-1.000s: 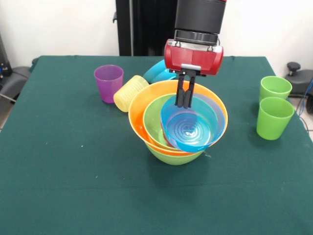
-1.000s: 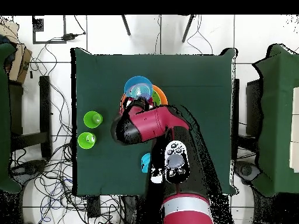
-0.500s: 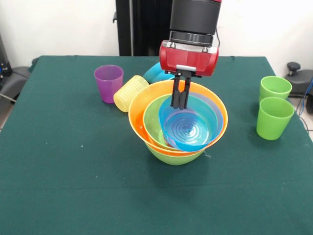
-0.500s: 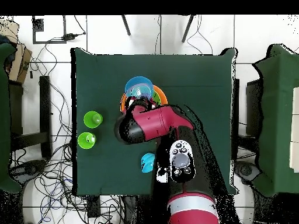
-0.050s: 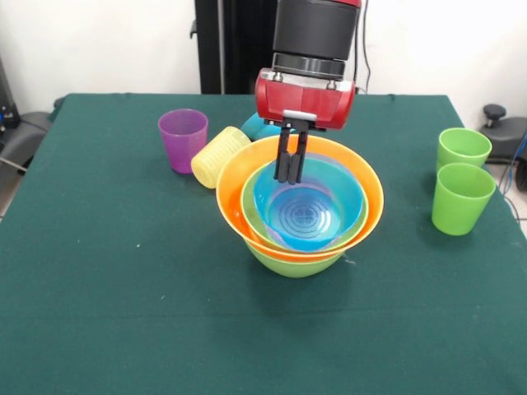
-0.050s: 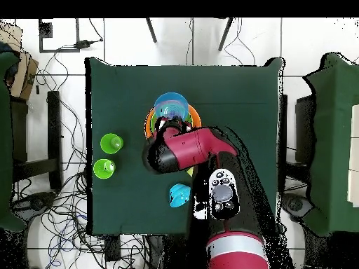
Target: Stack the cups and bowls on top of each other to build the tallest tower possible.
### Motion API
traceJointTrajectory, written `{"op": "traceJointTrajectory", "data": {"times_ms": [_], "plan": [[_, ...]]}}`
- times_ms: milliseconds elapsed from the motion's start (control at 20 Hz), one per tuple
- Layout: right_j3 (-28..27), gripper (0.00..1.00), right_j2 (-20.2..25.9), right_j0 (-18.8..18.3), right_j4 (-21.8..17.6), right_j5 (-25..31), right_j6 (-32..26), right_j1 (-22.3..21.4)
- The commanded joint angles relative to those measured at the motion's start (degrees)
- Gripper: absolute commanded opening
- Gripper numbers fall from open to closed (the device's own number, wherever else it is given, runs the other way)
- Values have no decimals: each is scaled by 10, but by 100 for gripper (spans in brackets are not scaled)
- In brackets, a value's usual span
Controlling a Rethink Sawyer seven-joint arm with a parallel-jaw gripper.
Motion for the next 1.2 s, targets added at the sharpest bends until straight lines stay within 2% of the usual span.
{"op": "traceJointTrajectory", "data": {"times_ms": [50,400,750,1200], "plan": [[32,0,44,1,-54,9,-59,27],[46,0,16,30,-48,-2,-22,21],[59,0,1,45,-42,-8,-10,14],[67,0,21,20,-38,14,-43,-3]]}}
